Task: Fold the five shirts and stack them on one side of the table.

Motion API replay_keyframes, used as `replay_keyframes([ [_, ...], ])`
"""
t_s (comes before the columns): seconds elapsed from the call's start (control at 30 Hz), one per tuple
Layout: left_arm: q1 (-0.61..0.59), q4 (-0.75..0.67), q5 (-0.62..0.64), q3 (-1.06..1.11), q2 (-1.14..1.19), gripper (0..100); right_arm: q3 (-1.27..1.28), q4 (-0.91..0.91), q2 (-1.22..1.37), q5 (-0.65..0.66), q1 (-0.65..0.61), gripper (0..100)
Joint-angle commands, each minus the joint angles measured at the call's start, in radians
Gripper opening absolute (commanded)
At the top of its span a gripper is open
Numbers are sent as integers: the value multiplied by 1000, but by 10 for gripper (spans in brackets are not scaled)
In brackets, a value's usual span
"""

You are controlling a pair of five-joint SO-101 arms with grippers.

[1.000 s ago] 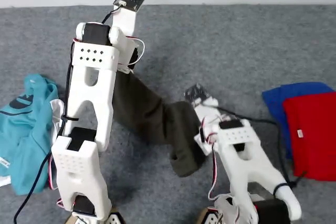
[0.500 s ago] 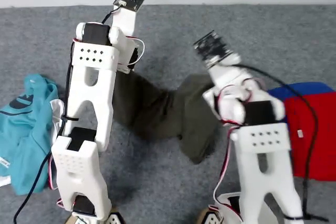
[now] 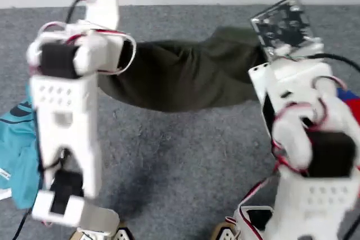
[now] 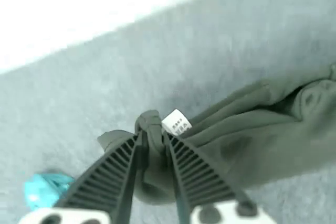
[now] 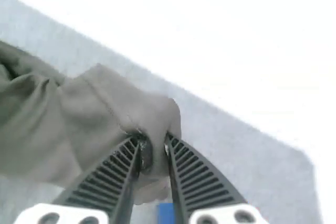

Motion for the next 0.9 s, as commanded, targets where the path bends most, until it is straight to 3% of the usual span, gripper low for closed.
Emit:
replay_keyframes([
  [0.0, -12, 9, -6, -16, -166, 17, -215, 97, -27, -15, 13, 9],
  [0.2, -12, 5, -34, 102, -245, 16, -273, 202, -18, -11, 15, 9],
  [0.57, -41, 21, -110, 294, -371, 16, -245, 205, -84, -15, 15, 9],
  [0.87, -40, -8, -172, 575, -402, 25, -241, 205, -79, -17, 13, 9],
])
